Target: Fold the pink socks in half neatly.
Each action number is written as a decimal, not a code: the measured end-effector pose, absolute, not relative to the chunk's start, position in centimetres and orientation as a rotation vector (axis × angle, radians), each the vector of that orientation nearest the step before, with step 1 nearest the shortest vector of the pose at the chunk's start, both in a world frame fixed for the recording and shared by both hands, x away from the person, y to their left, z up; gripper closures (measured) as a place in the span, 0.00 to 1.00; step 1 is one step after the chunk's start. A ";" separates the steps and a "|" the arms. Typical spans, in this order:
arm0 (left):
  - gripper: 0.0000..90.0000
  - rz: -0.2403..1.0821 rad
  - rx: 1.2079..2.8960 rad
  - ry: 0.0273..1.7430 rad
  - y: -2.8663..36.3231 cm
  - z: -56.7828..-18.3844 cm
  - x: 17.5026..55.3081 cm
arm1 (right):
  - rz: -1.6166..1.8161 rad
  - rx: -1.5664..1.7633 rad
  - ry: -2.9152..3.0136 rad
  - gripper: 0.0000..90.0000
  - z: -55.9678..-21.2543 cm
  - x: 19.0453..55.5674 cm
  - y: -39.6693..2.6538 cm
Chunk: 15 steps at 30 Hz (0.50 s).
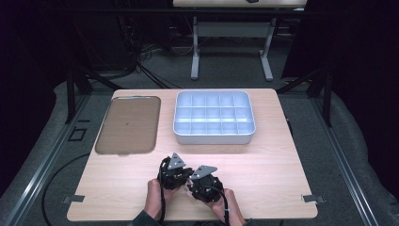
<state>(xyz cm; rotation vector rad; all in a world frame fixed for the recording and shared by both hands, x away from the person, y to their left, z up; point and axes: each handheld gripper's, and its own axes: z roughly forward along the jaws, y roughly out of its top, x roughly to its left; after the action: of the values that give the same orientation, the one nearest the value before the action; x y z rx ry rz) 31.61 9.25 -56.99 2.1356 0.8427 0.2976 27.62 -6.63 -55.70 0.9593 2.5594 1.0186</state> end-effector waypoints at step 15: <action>0.93 0.359 2.149 0.847 8.7 -56.9 31.1 | 1.095 0.883 2.530 0.86 -54.5 25.9 -8.3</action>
<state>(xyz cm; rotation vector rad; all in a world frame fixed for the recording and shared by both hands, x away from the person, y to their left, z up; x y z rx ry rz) 31.09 8.72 -56.88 2.1491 0.8466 0.3595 25.90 -8.29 -54.46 0.8832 2.5297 1.0947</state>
